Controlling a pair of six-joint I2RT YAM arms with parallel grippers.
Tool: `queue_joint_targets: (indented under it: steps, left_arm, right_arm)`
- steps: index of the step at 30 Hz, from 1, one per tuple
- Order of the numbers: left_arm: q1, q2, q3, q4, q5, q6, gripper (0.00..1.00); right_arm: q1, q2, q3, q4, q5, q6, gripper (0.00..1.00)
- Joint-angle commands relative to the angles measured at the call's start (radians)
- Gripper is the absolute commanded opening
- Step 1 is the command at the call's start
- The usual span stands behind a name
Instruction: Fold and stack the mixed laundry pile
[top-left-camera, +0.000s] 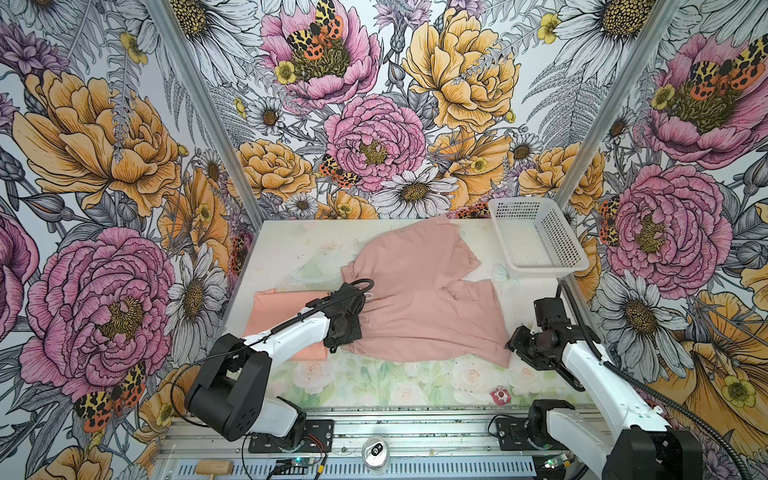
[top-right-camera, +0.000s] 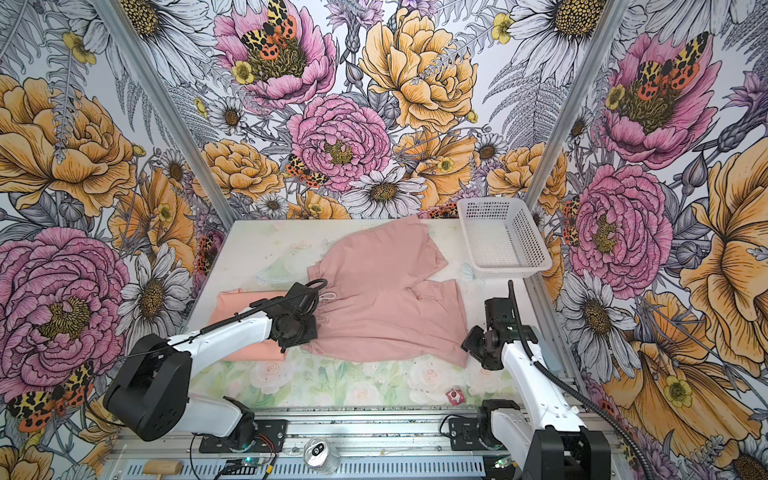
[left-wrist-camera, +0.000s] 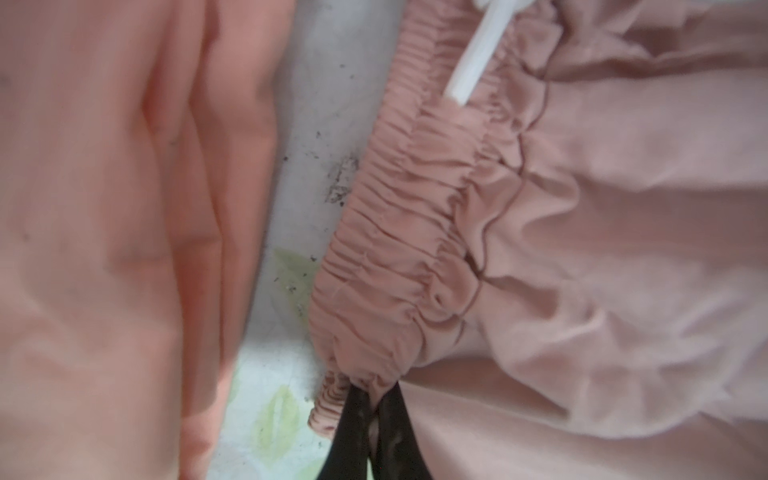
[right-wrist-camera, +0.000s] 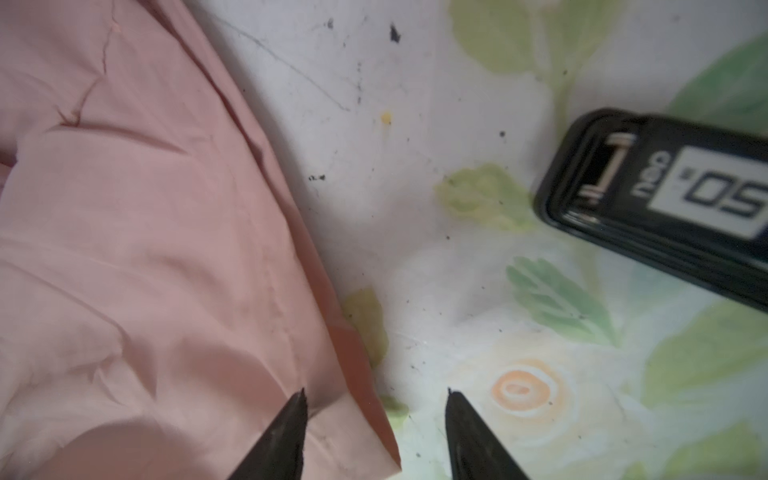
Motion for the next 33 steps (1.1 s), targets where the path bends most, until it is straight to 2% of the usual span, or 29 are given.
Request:
queue_joint_targets:
  steps: [1,6,10,14,17,24,28,29,32,33]
  left_arm:
    - [0.012,-0.012,-0.013,-0.016,-0.017,0.029,0.00]
    - [0.011,-0.001,-0.015,-0.013,-0.012,0.026,0.00]
    - [0.008,0.008,-0.020,-0.005,-0.005,0.029,0.00]
    - [0.009,0.013,-0.017,-0.004,-0.002,0.035,0.00]
    - [0.010,0.011,-0.017,-0.004,0.002,0.041,0.00]
    - [0.009,0.003,-0.025,0.006,0.018,0.055,0.00]
    - [0.006,0.015,-0.017,0.007,0.025,0.072,0.00]
    - [0.005,0.019,-0.014,0.008,0.026,0.073,0.00]
    - [0.003,0.032,-0.003,0.013,0.034,0.080,0.00]
    - [0.001,0.037,0.002,0.011,0.035,0.083,0.00]
  right_arm:
    - [0.007,0.070,0.045,0.088,-0.028,-0.016,0.56]
    - [0.048,0.131,0.030,0.141,-0.044,-0.014,0.56]
    - [0.049,0.149,-0.017,0.174,-0.031,0.007,0.46]
    - [0.047,0.157,-0.044,0.150,0.009,0.044,0.25]
    - [0.046,0.085,-0.065,0.091,0.052,0.102,0.00]
    - [0.047,-0.194,-0.063,-0.165,0.148,0.204,0.00]
    - [0.050,-0.271,-0.050,-0.214,0.107,0.203,0.00]
    - [0.050,-0.253,-0.031,-0.199,0.106,0.184,0.02]
    - [0.051,-0.135,0.044,-0.076,0.080,0.091,0.30]
    - [0.051,-0.070,0.065,-0.019,0.044,0.055,0.36]
